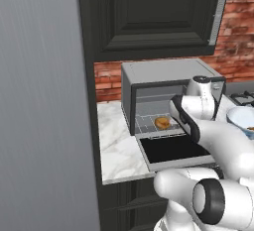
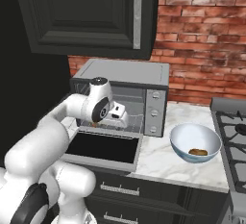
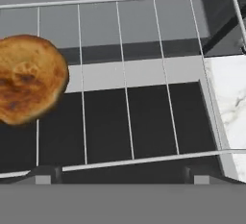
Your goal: Pick up the heated bread from the toaster oven and place it in the bowl. Then move the bread bowl to the dining counter.
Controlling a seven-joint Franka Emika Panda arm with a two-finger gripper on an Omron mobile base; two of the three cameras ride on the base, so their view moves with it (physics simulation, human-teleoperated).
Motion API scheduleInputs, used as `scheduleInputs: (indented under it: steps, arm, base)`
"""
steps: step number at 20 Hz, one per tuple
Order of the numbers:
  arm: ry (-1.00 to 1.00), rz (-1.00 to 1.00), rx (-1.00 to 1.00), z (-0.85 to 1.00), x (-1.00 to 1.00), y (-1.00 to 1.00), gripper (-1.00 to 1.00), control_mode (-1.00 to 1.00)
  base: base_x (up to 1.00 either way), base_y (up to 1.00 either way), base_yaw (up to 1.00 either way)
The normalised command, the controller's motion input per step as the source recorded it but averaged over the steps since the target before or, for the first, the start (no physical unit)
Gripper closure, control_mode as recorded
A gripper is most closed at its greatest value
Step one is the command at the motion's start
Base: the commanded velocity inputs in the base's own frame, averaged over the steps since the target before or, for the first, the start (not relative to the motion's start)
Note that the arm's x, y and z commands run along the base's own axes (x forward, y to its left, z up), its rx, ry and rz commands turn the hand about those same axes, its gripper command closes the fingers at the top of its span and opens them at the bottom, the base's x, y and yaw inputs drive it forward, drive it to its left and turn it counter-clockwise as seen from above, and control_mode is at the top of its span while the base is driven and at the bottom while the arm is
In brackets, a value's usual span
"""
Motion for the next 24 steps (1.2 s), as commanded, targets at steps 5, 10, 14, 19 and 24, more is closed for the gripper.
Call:
scheduleInputs:
  steps: [5,10,14,19,24]
  arm:
    - [-0.05,-0.05,0.01,0.41,0.01,0.79,-1.00,-1.00]
    - [0.02,-0.07,0.11,-0.04,0.00,0.54,-1.00,-1.00]
    - [-0.05,0.00,0.00,0.00,0.17,0.09,-1.00,-1.00]
    - [-0.11,0.00,-0.05,-0.17,0.55,0.00,-1.00,-1.00]
    - [0.00,0.00,0.00,-0.34,0.32,0.00,-1.00,-1.00]
  base:
    - [0.00,0.00,0.00]
    - [0.00,0.00,0.00]
    - [0.00,0.00,0.00]
    - [0.00,0.00,0.00]
    - [0.00,0.00,0.00]
